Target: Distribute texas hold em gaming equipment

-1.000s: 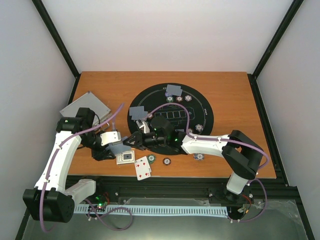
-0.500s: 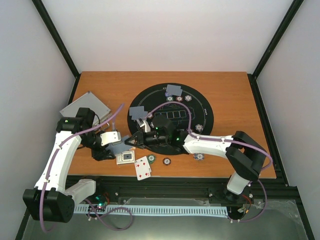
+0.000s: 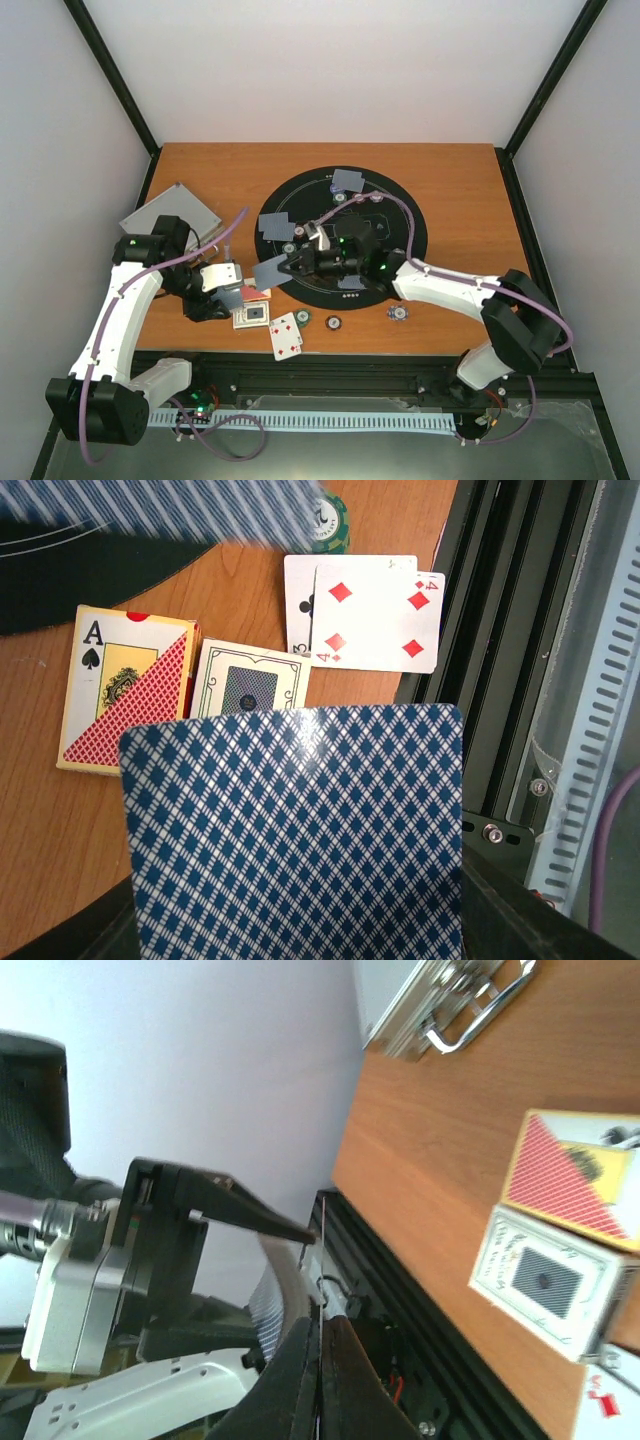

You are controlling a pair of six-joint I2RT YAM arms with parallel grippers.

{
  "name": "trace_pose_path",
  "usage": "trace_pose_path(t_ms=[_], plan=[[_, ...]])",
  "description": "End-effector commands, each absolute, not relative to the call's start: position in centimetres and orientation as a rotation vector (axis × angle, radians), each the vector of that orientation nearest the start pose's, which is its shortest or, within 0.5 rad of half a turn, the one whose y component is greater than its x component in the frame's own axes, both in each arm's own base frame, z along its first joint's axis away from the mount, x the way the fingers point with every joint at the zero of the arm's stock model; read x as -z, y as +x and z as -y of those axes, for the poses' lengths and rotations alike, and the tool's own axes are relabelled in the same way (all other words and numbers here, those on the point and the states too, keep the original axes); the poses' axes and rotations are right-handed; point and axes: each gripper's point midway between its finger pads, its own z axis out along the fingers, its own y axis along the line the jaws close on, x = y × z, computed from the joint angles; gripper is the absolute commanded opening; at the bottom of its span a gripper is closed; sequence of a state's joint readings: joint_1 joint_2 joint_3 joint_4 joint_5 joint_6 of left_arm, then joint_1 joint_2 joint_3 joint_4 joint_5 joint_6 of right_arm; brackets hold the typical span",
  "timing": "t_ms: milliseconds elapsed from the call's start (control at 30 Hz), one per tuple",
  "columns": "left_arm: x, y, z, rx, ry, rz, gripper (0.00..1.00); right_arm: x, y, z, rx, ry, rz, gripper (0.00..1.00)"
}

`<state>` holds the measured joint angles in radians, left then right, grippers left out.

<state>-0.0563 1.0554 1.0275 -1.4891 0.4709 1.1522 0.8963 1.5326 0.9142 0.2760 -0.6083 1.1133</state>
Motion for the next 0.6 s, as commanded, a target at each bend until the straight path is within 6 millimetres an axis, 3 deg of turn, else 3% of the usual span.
trace_pose_path(t_ms=[0,67,167,300,467,567], plan=[[-17.8,14.4,8.6,0.515,1.625,-2.26,0.01,-20.5,22.5,-37.6,-1.666,-0.246,-2.393,0.03],[-17.8,14.4,8.6,0.512,1.625,-2.264,0.01,-19.9,24.7,-35.7,-1.524,-0.256,-2.426,0.03],[-17.6,14.6,8.5,0.501,1.621,-2.272,0.01,-18.3,28.1,-32.1,-1.141,-0.309,-2.537,0.03],[-17.6,14.6,8.5,0.505,1.615,-2.277,0.01,-18.0,32.2,-30.0,-0.782,-0.453,-2.542,0.03],[-17.6,14.6,8.5,0.506,1.609,-2.282,0.01,-17.9,38.3,-26.3,-0.207,-0.486,-2.431,0.03],[-17.6,14.7,8.4,0.501,1.606,-2.284,0.01,-17.0,40.4,-25.8,0.133,-0.605,-2.307,0.03]])
